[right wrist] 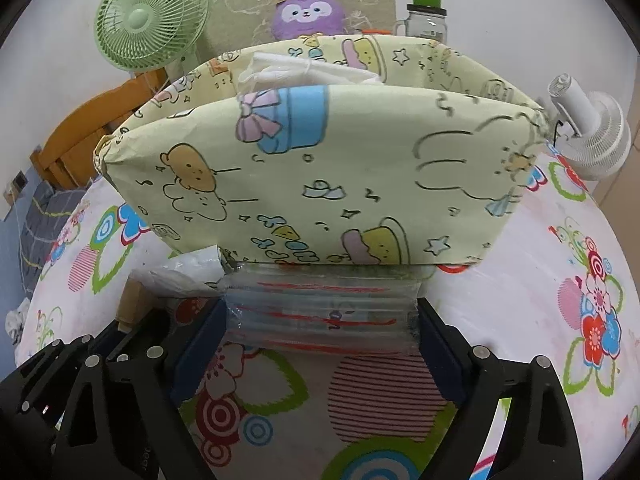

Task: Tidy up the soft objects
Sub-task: 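Grasp the clear plastic tube bundle with the right tool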

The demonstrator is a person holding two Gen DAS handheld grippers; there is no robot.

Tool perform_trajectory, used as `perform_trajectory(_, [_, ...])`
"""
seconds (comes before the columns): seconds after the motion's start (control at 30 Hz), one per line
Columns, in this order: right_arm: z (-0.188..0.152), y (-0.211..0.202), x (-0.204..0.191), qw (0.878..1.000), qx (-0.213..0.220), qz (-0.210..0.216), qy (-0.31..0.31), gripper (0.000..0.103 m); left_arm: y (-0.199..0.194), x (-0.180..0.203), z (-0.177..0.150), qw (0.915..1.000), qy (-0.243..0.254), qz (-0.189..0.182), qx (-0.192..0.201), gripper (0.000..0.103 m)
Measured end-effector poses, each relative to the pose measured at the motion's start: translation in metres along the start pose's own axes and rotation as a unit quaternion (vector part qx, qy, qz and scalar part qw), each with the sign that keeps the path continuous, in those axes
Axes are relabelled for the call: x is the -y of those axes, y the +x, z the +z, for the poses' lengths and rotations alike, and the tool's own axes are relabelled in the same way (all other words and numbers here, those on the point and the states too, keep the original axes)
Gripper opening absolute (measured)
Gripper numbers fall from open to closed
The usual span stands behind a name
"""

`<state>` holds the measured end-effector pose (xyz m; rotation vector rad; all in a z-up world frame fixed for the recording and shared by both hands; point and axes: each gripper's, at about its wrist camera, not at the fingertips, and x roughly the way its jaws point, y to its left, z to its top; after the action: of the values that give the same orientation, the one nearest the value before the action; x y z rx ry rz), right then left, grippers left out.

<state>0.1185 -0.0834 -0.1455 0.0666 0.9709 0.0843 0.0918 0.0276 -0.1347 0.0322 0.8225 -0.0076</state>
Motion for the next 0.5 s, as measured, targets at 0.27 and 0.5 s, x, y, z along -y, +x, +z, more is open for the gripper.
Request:
perform_trajectory(0.27, [-0.005,-0.018,0.009,1.000,0.016,-0.002,0.009,0.092,-0.015,0.009,-0.002,0.9999,0.004,-0.009,0.013,0.007])
perform_trajectory(0.5, [-0.011,-0.034,0.015,0.999,0.028,-0.004,0.014,0.092,-0.030,0.017,-0.005,0.9995,0.010,-0.012,0.026,0.007])
